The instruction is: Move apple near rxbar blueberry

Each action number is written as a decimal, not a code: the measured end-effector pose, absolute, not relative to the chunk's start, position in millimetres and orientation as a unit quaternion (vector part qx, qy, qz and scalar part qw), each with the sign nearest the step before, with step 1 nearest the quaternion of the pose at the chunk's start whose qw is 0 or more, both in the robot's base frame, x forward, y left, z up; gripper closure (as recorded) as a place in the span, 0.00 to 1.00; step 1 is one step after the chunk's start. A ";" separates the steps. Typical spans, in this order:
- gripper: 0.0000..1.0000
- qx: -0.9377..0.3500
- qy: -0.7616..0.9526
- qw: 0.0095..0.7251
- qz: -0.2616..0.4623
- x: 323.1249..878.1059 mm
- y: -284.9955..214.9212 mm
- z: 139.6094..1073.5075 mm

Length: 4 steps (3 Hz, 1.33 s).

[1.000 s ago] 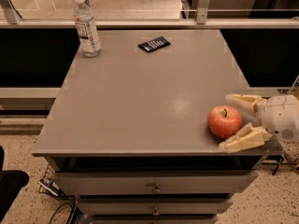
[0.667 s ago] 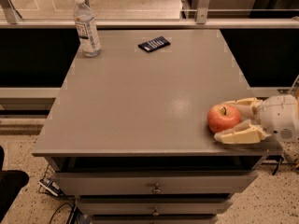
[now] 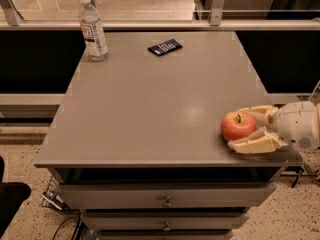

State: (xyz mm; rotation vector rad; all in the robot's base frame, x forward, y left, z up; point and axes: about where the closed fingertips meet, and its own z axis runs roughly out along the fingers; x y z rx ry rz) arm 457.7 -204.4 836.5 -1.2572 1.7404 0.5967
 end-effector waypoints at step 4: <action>1.00 -0.491 0.709 0.455 0.221 572.6 -217.7 901.6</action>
Offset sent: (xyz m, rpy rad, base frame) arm 0.0587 -0.0108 0.0503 0.0193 -0.0205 -0.0157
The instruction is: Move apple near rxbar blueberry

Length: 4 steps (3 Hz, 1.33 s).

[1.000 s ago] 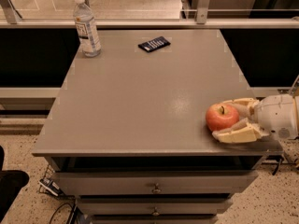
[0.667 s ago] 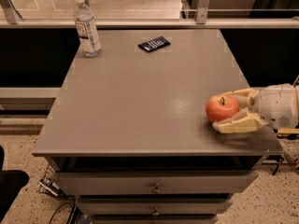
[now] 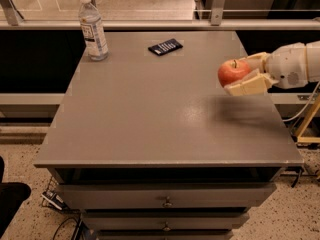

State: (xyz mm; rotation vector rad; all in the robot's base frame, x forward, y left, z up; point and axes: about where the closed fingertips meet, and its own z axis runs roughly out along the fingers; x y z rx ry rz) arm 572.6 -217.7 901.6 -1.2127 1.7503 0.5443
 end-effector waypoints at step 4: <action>1.00 -0.433 0.722 0.506 0.186 794.7 -189.4 870.6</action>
Offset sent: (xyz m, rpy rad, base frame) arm 0.2107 -0.0140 -0.0128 0.0280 -0.0846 -0.2275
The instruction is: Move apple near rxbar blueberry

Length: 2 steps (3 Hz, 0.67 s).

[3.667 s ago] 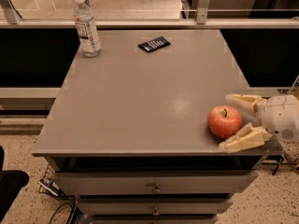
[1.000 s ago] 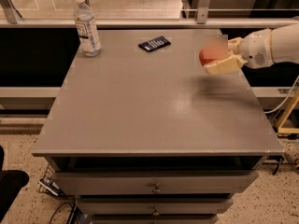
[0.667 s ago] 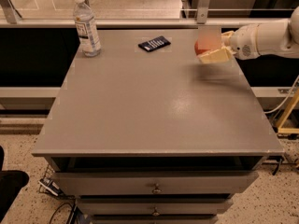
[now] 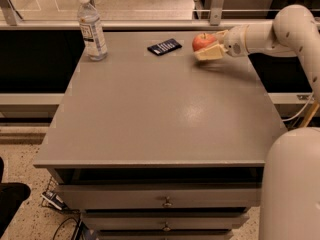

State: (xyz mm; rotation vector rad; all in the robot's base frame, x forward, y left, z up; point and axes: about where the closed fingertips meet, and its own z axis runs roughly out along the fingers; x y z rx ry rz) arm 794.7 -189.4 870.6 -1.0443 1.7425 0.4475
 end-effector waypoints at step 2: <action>0.88 -0.429 0.719 0.511 0.196 818.1 -171.3 852.9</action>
Offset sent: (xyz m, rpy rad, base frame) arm 0.0189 0.0132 -0.0126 0.0186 -0.0028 0.0029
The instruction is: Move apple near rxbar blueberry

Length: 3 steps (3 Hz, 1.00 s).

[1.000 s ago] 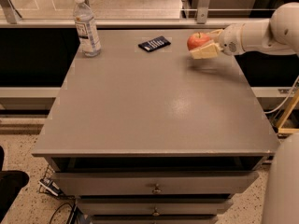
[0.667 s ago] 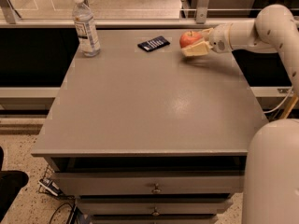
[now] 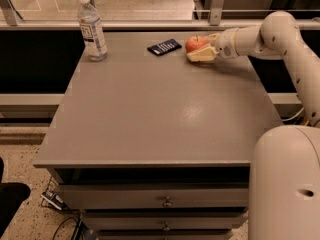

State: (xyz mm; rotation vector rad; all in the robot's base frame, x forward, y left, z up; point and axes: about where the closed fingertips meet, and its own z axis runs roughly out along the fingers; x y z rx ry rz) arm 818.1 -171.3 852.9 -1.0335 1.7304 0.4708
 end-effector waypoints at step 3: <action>0.20 -0.432 0.718 0.507 0.202 820.4 -161.2 846.7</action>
Offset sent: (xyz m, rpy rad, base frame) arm 0.0008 0.0034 -0.0019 0.0010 0.0025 0.0043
